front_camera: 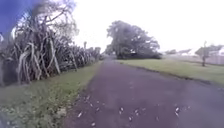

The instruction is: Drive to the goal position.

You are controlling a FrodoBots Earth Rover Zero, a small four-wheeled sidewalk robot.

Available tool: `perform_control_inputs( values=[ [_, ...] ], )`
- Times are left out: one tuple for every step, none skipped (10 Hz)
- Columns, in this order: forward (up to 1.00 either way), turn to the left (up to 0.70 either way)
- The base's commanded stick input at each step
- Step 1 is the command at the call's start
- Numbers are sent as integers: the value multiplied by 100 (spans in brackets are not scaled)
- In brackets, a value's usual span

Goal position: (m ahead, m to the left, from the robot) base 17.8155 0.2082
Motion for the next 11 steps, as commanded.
perform_control_inputs(
  values=[
    [70,0],
    [70,0],
    [70,0],
    [70,0],
    [70,0],
    [70,0],
    [70,0],
    [70,0],
    [36,0],
    [0,0],
    [0,0]
  ],
)
